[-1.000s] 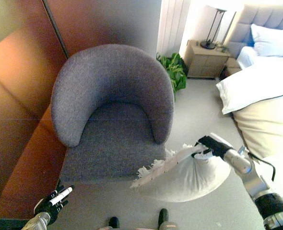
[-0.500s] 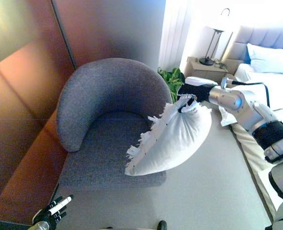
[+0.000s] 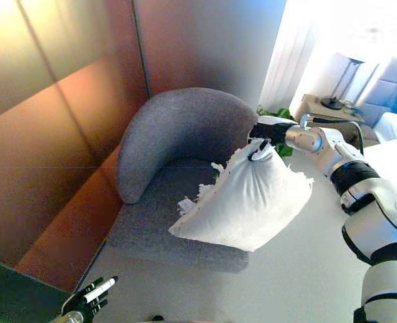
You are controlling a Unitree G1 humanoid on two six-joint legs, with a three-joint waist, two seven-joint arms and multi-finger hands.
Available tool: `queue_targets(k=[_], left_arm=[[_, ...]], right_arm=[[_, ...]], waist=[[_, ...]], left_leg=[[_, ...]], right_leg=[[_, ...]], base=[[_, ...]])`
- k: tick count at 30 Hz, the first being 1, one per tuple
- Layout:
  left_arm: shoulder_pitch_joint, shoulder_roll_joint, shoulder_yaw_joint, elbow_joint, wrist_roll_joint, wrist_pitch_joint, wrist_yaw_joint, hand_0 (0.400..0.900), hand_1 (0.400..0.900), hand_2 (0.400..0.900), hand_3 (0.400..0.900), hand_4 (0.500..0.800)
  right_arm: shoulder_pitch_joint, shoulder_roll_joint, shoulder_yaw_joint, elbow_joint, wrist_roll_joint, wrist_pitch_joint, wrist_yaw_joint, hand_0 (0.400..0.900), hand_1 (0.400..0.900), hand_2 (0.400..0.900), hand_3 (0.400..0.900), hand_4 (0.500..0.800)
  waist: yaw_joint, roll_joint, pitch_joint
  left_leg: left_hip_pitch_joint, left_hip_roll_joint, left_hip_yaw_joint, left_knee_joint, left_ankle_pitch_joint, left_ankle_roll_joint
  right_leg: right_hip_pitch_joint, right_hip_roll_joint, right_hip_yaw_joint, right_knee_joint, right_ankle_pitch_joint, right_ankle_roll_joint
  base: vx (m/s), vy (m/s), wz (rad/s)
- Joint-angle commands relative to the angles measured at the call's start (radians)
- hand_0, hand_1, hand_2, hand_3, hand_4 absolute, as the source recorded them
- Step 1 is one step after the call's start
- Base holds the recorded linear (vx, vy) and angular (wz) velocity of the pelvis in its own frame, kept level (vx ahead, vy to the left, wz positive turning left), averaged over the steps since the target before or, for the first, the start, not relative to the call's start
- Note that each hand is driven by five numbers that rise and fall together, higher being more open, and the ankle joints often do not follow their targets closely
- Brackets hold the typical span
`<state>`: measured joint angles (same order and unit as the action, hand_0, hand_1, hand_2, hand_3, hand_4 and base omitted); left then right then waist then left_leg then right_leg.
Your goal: Pick up the pillow and put it on the sofa.
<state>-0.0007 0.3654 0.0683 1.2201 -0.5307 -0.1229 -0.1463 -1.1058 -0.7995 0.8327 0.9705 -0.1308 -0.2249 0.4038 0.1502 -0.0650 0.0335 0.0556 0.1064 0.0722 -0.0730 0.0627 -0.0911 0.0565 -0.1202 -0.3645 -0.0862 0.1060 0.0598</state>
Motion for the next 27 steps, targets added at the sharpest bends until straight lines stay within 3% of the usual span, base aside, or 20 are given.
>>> queue_targets(k=[1, 2, 3, 4, 5, 11, 27], left_arm=[[-0.036, 0.067, -0.06, 0.006, -0.035, -0.071, -0.017, 0.9, 0.9, 0.9, 0.9, 0.8], [-0.035, 0.068, -0.062, 0.005, -0.034, -0.068, -0.019, 0.9, 0.9, 0.9, 0.9, 0.8], [-0.032, 0.066, -0.065, 0.005, -0.035, -0.066, -0.019, 0.9, 0.9, 0.9, 0.9, 0.8], [-0.029, 0.064, -0.062, 0.011, -0.035, -0.071, -0.022, 0.9, 0.9, 0.9, 0.9, 0.8], [-0.024, 0.064, -0.059, 0.017, -0.034, -0.078, -0.028, 0.9, 0.9, 0.9, 0.9, 0.8], [-0.006, 0.061, -0.045, 0.026, -0.021, -0.096, -0.053, 0.9, 0.9, 0.9, 0.9, 0.8], [-0.015, 0.074, -0.036, 0.052, -0.04, -0.096, -0.039, 0.9, 0.9, 0.9, 0.9, 0.8]], right_arm=[[-0.352, 0.023, 0.008, 0.179, 0.025, -0.015, -0.118, 0.4, 0.4, 0.4, 0.4, 0.5], [-0.363, 0.025, 0.006, 0.197, 0.027, -0.013, -0.118, 0.4, 0.4, 0.4, 0.4, 0.5], [-0.368, 0.025, 0.005, 0.212, 0.039, -0.01, -0.136, 0.451, 0.451, 0.451, 0.451, 0.531], [-0.375, 0.022, -0.001, 0.228, 0.039, -0.018, -0.143, 0.794, 0.794, 0.794, 0.794, 0.736], [-0.38, 0.016, -0.003, 0.238, 0.048, -0.02, -0.147, 0.9, 0.9, 0.9, 0.9, 0.8], [-0.392, -0.025, -0.018, 0.249, 0.081, -0.012, -0.186, 0.9, 0.9, 0.9, 0.9, 0.8], [-0.466, -0.176, -0.028, 0.187, 0.288, 0.033, -0.231, 0.9, 0.9, 0.9, 0.9, 0.8]], waist=[[0.048, -0.046, -0.052], [0.052, -0.045, -0.051], [0.056, -0.045, -0.05], [0.059, -0.045, -0.05], [0.061, -0.046, -0.05], [0.058, -0.043, -0.051], [0.003, -0.045, -0.052]], left_leg=[[-0.022, 0.002, 0.041, 0.026, -0.034, -0.002], [-0.022, 0.003, 0.039, 0.022, -0.03, -0.003], [-0.022, 0.005, 0.037, 0.018, -0.028, -0.005], [-0.023, 0.005, 0.034, 0.015, -0.025, -0.006], [-0.024, 0.006, 0.033, 0.014, -0.024, -0.007], [-0.022, 0.012, 0.035, 0.011, -0.018, -0.013], [0.0, 0.035, 0.062, 0.007, -0.022, -0.024]], right_leg=[[0.042, -0.035, 0.016, 0.06, -0.106, 0.055], [0.045, -0.034, 0.011, 0.058, -0.106, 0.054], [0.05, -0.035, 0.007, 0.054, -0.106, 0.054], [0.052, -0.033, 0.004, 0.051, -0.105, 0.055], [0.055, -0.033, 0.001, 0.049, -0.105, 0.055], [0.055, -0.032, -0.006, 0.05, -0.105, 0.054], [0.051, -0.033, 0.023, 0.037, -0.094, 0.061]], base=[[0.02, -0.025, 0.23], [0.01, -0.022, 0.19], [0.0, -0.022, 0.15], [0.0, -0.027, 0.13], [-0.01, -0.024, 0.1], [0.0, -0.005, 0.02], [-0.01, -0.002, -0.08]])
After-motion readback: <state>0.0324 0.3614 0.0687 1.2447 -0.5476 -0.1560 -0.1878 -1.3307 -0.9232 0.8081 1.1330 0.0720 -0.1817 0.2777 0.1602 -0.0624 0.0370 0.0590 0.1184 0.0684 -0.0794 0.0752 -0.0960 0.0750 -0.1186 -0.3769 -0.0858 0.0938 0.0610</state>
